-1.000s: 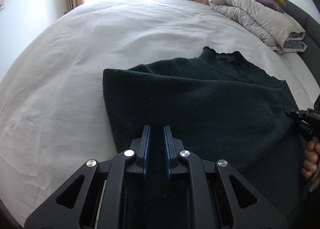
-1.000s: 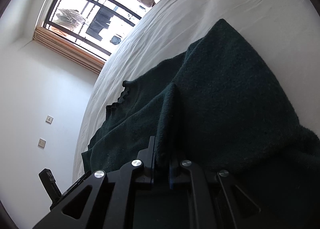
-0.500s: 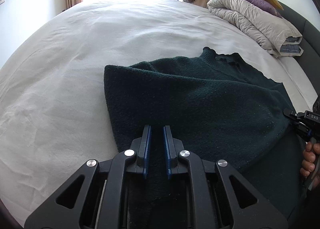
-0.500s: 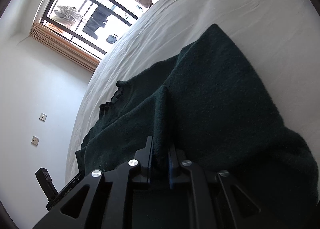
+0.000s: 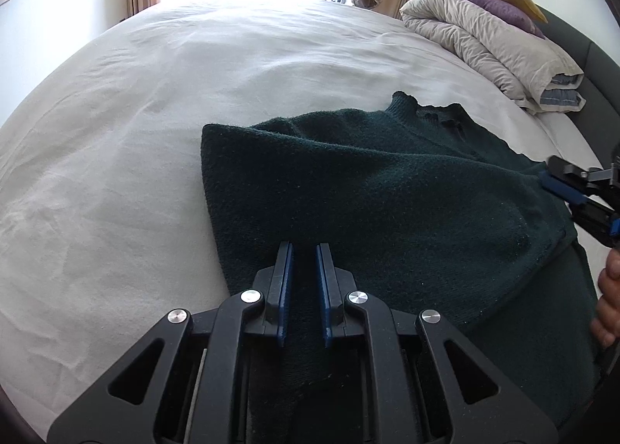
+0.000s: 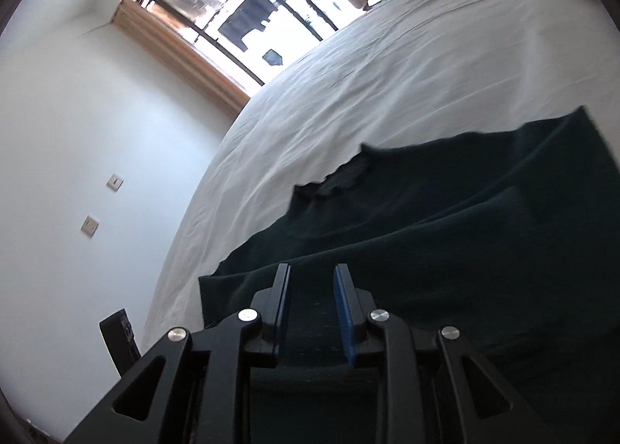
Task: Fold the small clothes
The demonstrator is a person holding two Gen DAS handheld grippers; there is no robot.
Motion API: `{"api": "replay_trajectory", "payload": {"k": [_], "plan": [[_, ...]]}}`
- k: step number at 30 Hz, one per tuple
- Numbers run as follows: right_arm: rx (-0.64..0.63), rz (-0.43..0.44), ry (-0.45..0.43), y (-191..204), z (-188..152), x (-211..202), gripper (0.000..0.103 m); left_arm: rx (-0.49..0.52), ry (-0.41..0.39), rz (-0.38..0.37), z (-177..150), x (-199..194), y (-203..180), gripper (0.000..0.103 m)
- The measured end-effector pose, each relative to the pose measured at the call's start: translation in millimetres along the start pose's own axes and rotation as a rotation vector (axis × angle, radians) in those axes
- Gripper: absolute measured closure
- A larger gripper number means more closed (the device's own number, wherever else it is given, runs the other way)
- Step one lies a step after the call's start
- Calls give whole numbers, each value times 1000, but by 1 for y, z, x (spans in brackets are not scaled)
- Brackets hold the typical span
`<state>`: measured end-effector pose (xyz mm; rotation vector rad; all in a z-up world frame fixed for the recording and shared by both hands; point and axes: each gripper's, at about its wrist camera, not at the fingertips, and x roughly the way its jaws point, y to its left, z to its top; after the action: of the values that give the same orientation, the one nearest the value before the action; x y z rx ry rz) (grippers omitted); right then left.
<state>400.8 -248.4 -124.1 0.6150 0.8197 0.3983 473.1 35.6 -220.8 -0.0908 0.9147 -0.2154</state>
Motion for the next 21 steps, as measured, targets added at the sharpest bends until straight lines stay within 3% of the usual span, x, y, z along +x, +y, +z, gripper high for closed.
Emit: {"api": "replay_trajectory", "payload": {"k": [2, 5, 6, 8, 13, 16, 18, 20, 21], "plan": [[15, 66, 63, 4, -3, 27, 76, -5, -1, -5, 0, 1, 1, 91], [106, 48, 84, -15, -7, 49, 79, -17, -4, -20, -1, 1, 3, 91], [162, 63, 64, -29, -9, 47, 83, -25, -3, -29, -1, 1, 5, 91], [254, 83, 19, -53, -10, 38, 103, -40, -3, -47, -1, 2, 8, 91], [337, 0, -136, -99, -4, -5, 103, -59, -7, -67, -2, 2, 12, 91], [405, -121, -230, -122, 0, -35, 103, -62, -9, -73, -3, 2, 12, 91], [428, -114, -248, -124, -1, -47, 97, -67, -11, -77, -4, 1, 13, 91], [367, -83, -229, -103, -2, -48, 78, -65, -11, -74, -4, 1, 12, 91], [334, -34, -206, -90, -5, -44, 73, -63, -11, -71, -4, 1, 12, 91]]}}
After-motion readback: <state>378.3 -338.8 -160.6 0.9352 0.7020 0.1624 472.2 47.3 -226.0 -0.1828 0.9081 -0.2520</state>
